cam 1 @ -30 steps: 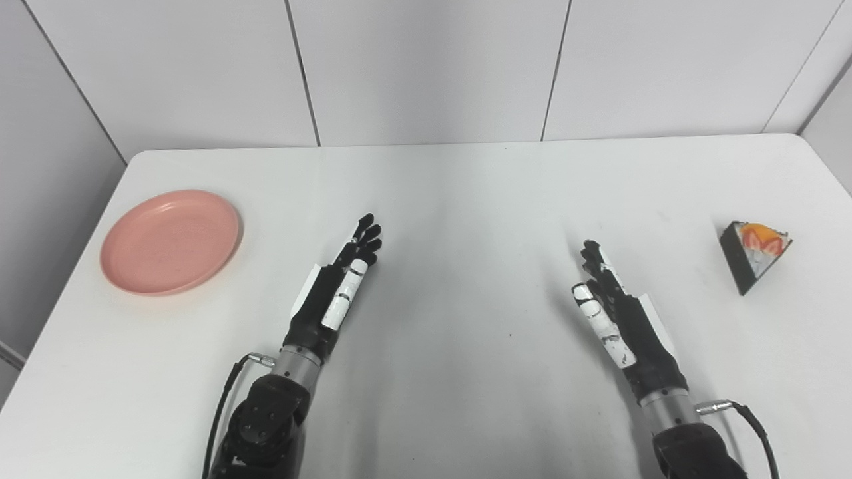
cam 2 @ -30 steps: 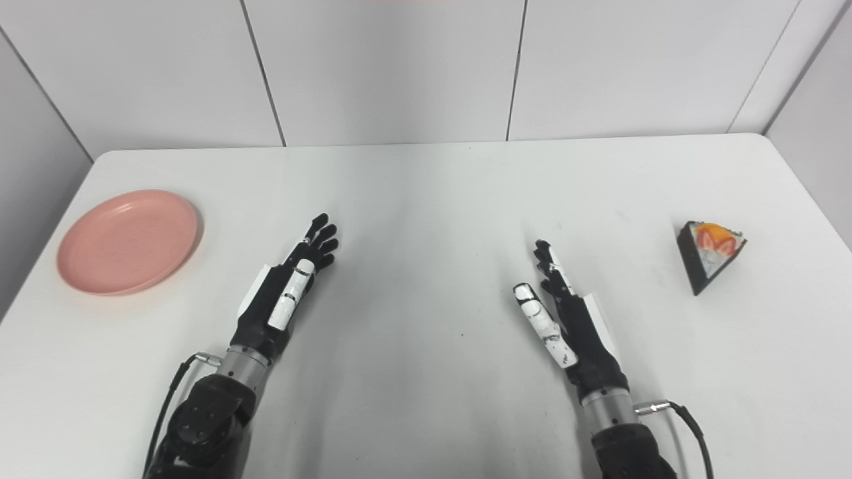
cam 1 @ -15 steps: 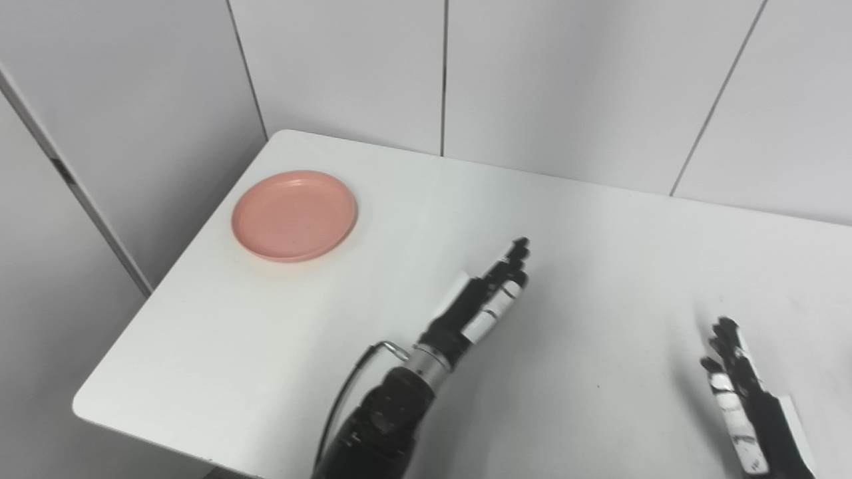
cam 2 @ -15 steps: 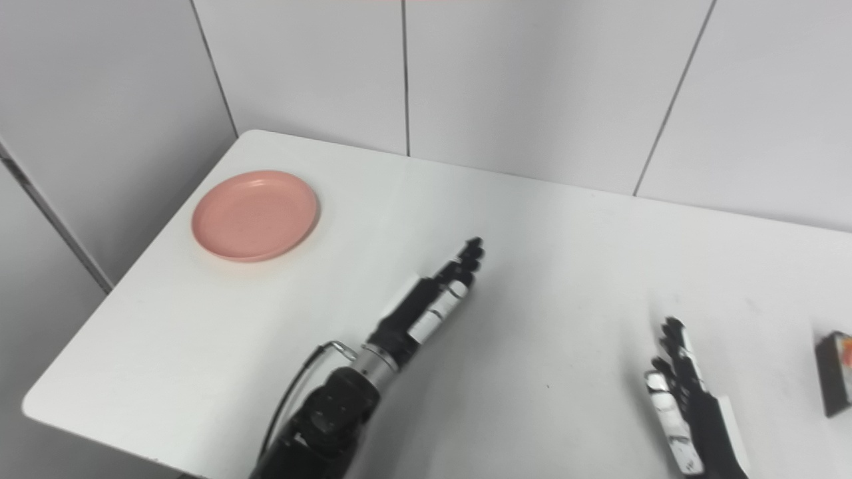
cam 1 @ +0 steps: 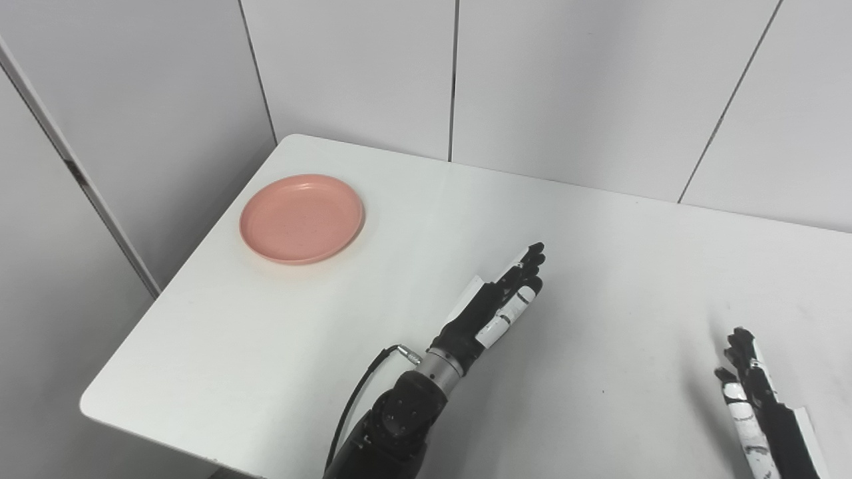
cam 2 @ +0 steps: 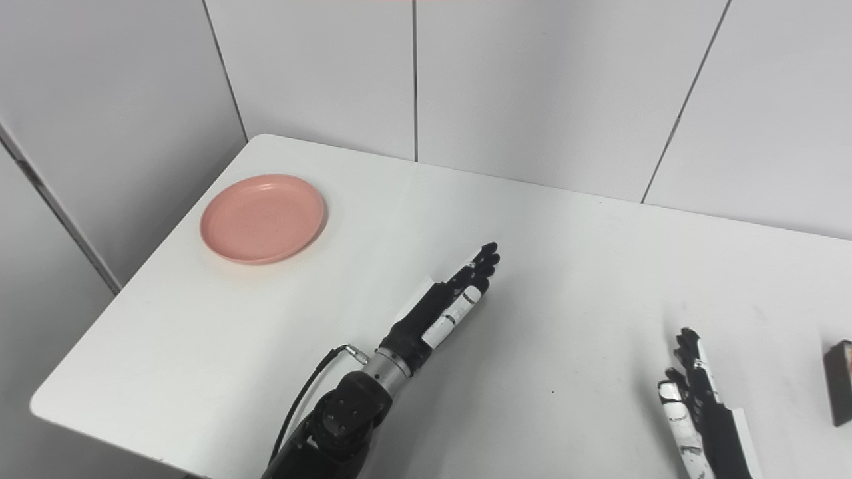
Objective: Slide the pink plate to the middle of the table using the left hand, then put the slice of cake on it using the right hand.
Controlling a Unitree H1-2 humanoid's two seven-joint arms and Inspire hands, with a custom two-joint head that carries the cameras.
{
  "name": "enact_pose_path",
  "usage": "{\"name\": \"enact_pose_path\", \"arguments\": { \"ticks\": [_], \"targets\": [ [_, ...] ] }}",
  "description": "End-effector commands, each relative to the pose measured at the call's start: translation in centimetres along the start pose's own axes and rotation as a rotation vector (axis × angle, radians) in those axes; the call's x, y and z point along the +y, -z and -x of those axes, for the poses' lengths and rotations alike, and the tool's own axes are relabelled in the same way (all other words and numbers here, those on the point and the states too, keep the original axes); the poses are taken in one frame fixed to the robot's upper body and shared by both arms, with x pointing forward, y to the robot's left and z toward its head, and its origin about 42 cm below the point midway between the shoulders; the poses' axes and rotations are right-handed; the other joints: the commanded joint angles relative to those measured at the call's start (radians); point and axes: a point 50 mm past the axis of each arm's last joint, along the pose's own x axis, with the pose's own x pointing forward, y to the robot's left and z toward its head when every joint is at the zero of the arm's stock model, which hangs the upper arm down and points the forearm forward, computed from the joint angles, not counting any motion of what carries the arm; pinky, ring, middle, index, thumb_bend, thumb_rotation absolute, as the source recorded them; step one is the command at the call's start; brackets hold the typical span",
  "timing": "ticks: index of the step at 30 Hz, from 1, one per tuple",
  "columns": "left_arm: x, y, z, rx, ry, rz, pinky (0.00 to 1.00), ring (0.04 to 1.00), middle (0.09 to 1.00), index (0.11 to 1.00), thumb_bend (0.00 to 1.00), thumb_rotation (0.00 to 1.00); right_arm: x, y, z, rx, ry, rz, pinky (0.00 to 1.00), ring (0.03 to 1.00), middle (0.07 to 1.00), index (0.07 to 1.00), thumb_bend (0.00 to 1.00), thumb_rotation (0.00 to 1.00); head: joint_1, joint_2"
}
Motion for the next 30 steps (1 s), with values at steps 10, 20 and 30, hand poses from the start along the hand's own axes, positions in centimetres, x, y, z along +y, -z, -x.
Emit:
{"name": "enact_pose_path", "arguments": {
  "ticks": [10,20,30],
  "targets": [
    [1.4,-0.6,1.6,0.021,-0.032,0.048,0.92,0.931,0.939,0.935,0.39,1.00,0.4,-0.4,0.2,0.008,0.017,0.012,0.99,0.986,0.991,0.998,0.32,1.00,-0.003,-0.009],
    [5.7,-7.0,-1.8,-0.135,-0.021,0.007,0.92,0.929,0.942,0.931,0.42,1.00,0.5,-0.1,-0.1,0.011,0.020,-0.004,1.00,0.987,0.987,0.994,0.32,1.00,0.010,-0.023],
    [10.8,-12.3,-3.2,-0.227,-0.070,-0.025,0.90,0.904,0.926,0.922,0.45,1.00,0.7,0.0,-0.3,0.011,0.018,-0.011,1.00,0.980,0.982,0.994,0.34,1.00,0.006,-0.024]
  ]
}}
